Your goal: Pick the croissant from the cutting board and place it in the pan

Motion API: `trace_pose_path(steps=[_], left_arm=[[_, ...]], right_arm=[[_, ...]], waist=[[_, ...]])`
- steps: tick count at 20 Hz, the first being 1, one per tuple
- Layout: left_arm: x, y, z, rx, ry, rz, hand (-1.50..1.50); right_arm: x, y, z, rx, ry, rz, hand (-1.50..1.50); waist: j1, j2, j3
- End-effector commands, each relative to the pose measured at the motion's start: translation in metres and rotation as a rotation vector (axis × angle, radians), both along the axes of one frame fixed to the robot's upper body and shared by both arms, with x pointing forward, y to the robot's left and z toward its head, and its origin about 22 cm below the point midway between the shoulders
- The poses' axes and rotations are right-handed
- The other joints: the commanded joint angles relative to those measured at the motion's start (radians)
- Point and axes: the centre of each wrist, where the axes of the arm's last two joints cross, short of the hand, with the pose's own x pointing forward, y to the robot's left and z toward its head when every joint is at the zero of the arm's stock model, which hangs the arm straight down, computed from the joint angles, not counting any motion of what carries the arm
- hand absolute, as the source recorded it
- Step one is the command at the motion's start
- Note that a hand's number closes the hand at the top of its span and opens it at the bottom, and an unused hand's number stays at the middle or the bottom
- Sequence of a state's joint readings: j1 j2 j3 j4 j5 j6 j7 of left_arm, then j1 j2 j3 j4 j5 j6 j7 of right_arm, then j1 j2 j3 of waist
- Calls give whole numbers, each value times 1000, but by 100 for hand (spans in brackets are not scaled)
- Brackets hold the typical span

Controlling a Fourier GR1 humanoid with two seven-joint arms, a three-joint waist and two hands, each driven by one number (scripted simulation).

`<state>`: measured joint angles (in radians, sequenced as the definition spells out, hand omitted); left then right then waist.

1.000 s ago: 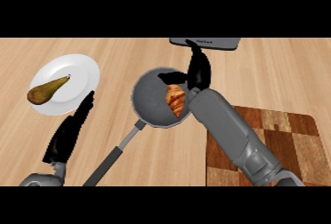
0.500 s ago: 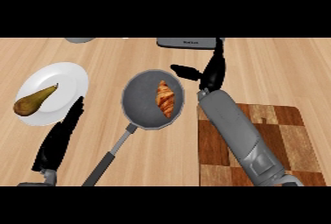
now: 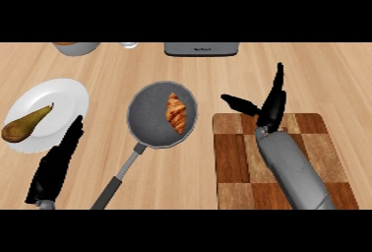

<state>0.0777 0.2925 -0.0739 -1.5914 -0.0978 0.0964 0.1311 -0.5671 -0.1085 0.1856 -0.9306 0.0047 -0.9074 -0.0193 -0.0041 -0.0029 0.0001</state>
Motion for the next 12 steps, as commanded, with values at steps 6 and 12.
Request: trace_pose_path(steps=[6, 12], left_arm=[[1, 6, 0, 5, -5, -12, 0], [-9, 8, -5, 7, -3, -15, 0]], right_arm=[[-58, -105, 15, -42, -7, 12, -150], [-104, -144, 20, -47, 1, 51, -150]], waist=[[-6, 0, -1], [-3, 1, 0]])
